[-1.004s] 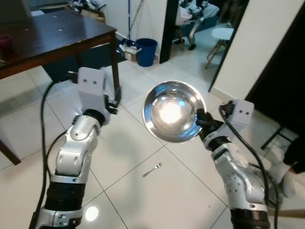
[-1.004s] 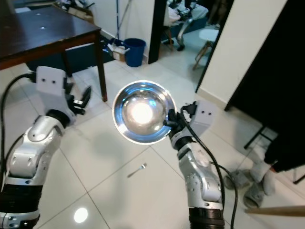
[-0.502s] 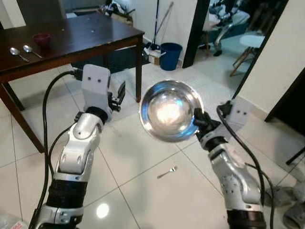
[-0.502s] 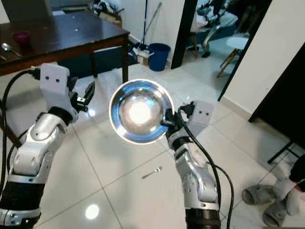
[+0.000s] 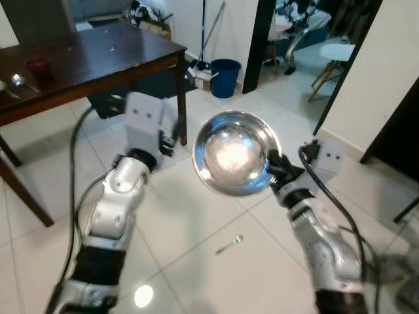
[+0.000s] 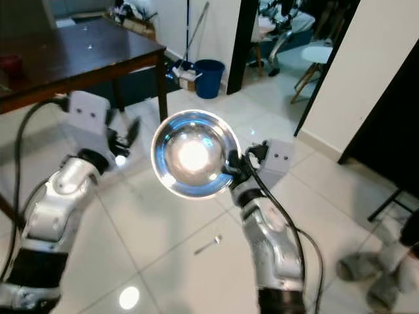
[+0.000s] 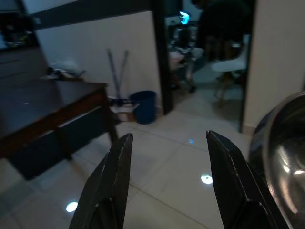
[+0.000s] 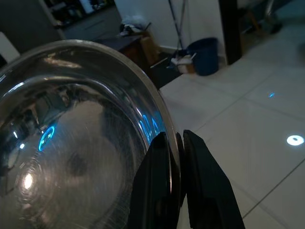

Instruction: Setting the table

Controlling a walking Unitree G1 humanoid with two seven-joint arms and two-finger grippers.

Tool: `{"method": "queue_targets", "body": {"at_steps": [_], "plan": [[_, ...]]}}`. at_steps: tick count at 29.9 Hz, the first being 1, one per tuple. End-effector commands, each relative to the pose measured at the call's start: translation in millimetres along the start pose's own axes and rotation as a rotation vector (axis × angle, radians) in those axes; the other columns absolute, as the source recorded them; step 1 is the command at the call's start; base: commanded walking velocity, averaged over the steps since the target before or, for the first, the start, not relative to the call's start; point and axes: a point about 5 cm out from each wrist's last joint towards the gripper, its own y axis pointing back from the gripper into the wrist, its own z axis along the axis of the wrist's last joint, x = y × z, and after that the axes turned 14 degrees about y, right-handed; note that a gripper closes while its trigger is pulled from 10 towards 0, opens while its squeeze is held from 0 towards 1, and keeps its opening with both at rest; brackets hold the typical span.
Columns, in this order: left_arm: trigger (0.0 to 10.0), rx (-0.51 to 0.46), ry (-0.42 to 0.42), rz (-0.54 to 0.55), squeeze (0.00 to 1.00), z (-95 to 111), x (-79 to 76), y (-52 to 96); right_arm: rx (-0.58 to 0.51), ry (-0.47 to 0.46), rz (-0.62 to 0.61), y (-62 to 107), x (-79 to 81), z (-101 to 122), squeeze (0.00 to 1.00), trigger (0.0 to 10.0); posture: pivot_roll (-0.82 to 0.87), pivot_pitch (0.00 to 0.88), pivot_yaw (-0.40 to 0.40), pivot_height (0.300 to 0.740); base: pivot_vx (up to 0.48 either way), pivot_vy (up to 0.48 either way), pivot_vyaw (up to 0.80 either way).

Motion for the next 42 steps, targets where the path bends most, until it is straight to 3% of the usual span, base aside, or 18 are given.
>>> {"method": "queue_targets", "body": {"at_steps": [1, 18, 25, 42], "plan": [[10.0, -0.004, -0.01, 0.037, 0.0, 1.0, 11.1, 1.4, -0.023, -0.007, 0.049, -2.4, 14.3, 3.4, 0.0, 10.0, -0.07, 0.0, 0.041, 0.74, 0.48, 0.0, 0.71], [10.0, -0.007, -0.008, 0.04, 0.0, 1.2, 12.4, -0.3, -0.023, 0.001, 0.044, -2.3, 13.6, 3.2, 0.0, 10.0, -0.07, 0.0, 0.043, 0.74, 0.48, 0.0, 0.73], [10.0, -0.013, -0.004, 0.032, 0.0, 2.6, 9.3, -3.2, -0.084, -0.069, 0.014, -2.6, 4.3, 16.4, 0.0, 10.0, -0.08, 0.0, 0.047, 0.74, 0.48, 0.0, 0.0], [10.0, -0.022, 0.003, 0.001, 0.0, 4.8, 2.6, -10.4, -0.153, -0.102, -0.032, -1.4, -11.4, 31.8, 0.0, 10.0, -0.09, 0.0, 0.062, 0.74, 0.48, 0.0, 0.0]]}}
